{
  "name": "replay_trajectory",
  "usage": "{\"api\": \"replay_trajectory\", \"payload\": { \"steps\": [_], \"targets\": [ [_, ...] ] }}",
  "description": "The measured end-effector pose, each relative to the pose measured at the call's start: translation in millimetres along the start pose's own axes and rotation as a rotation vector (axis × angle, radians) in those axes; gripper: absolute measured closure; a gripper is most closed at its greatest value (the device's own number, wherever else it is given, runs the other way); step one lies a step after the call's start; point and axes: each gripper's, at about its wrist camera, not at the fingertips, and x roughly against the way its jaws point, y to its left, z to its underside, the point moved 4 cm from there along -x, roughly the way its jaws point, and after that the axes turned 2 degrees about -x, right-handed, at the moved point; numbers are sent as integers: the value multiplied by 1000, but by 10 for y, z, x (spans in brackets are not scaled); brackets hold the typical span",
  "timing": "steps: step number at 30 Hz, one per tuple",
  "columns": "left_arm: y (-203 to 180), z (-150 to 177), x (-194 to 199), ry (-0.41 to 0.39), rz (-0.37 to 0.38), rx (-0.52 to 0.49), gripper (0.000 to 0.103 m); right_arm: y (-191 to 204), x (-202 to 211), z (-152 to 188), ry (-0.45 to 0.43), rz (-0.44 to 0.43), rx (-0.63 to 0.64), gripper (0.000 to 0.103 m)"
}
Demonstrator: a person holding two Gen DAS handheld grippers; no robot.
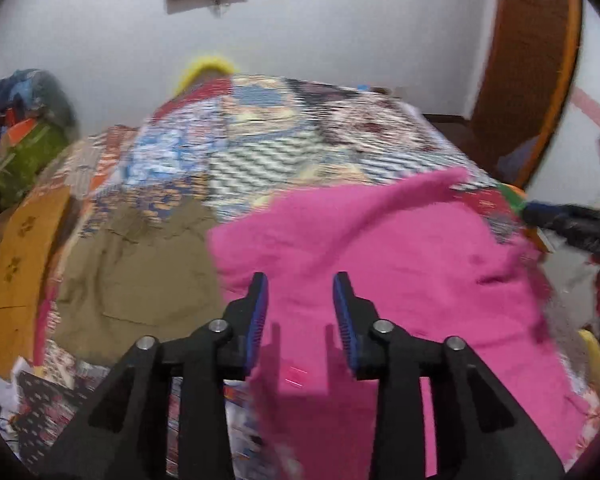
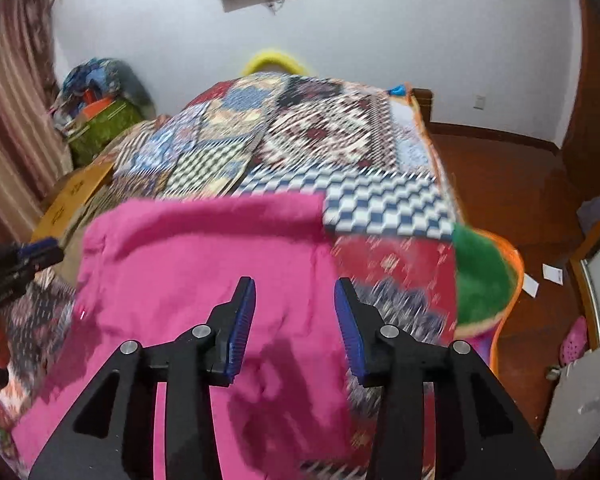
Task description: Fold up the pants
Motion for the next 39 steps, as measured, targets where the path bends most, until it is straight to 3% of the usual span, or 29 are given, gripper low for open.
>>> {"api": "replay_trajectory", "payload": {
  "steps": [2,8,13,23,30,33,39],
  "targets": [
    [-257,121,30,24,65,-16,59,106,-60,172,38,-11,28,66],
    [-846,634,-53,159,162,-110,59,79,-233,699,168,2,35,66],
    [-1030,892,-77,223,148,-184,58,-90,-167,984,209,35,25,68],
    [-953,957,27,230,148,-157,57,-190,88,1024,242,45,34,68],
    [-614,849,580,116,76,-64,52,-126,603,934,142,-40,-19,66],
    [-409,931,809,101,50,-10,38,-13,727,1054,138,-67,-21,63],
    [-201,1343,1112,144,8,53,37,194,767,1439,183,-80,-16,60]
  ]
}}
